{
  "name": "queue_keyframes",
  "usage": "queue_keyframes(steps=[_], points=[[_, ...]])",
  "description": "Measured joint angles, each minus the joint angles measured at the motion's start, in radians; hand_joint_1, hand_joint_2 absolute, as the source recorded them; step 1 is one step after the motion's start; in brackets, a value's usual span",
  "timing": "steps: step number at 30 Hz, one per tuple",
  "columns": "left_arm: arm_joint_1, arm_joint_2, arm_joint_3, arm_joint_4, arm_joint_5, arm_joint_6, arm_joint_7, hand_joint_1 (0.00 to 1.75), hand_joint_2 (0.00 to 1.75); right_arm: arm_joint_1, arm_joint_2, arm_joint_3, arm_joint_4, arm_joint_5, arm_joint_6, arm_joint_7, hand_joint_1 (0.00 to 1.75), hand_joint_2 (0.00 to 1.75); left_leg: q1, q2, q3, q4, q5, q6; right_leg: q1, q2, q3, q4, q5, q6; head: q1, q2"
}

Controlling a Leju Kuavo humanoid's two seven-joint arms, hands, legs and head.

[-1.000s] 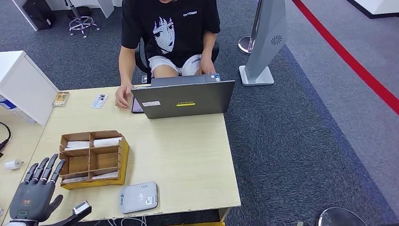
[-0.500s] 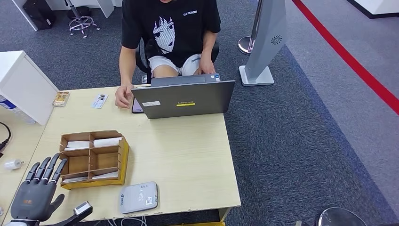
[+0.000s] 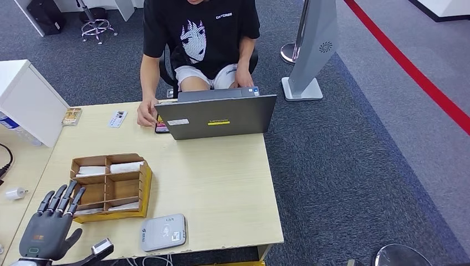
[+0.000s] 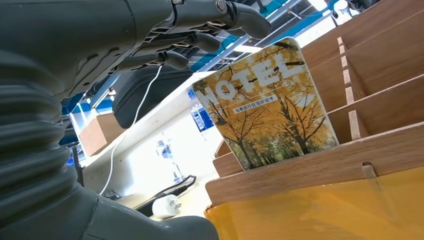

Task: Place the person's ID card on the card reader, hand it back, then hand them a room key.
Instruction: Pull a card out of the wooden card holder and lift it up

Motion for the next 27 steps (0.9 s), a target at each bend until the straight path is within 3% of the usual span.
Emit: queue_keyframes(steps=[3,4,7,8,20,27], points=[[0.0,0.0,-0.003,0.0,0.0,0.0,0.0,0.0,1.75,0.0,0.0,0.0,0.0,0.0,-0.001,0.0,0.0,1.75,0.0,0.0,0.0,0.0,0.0,0.0,0.0,0.0,0.0,0.0,0.0,0.0,0.0,0.0],[0.0,0.0,-0.005,0.0,0.0,0.0,0.0,0.11,1.75,0.0,0.0,0.0,0.0,0.0,-0.001,0.0,0.0,1.75,0.0,0.0,0.0,0.0,0.0,0.0,0.0,0.0,0.0,0.0,0.0,0.0,0.0,0.0],[0.0,0.0,-0.009,0.0,0.0,-0.002,0.0,1.42,1.75,0.0,0.0,0.001,0.0,0.0,-0.004,0.0,0.0,1.75,0.0,0.0,0.0,0.0,0.0,0.0,0.0,0.0,0.0,0.0,0.0,0.0,0.0,0.0],[0.0,0.0,-0.009,0.0,0.0,-0.004,0.0,1.75,1.75,0.0,0.0,0.001,0.0,0.0,-0.005,-0.001,0.0,1.75,0.0,0.0,0.0,0.0,0.0,0.0,0.0,0.0,0.0,0.0,0.0,0.0,0.0,0.0],[0.009,0.006,-0.01,-0.015,0.02,-0.003,0.002,1.75,1.75,0.0,0.0,0.001,0.0,0.0,-0.009,-0.003,0.0,1.75,0.0,0.0,0.0,0.0,0.0,0.0,0.0,0.0,0.0,0.0,0.0,0.0,0.0,0.0],[0.027,0.006,-0.008,-0.059,0.032,0.113,0.0,1.75,1.75,0.0,0.0,0.001,0.002,0.0,-0.011,0.0,0.0,1.75,0.0,0.0,0.0,0.0,0.0,0.0,0.0,0.0,0.0,0.0,0.0,0.0,0.0,0.0]])
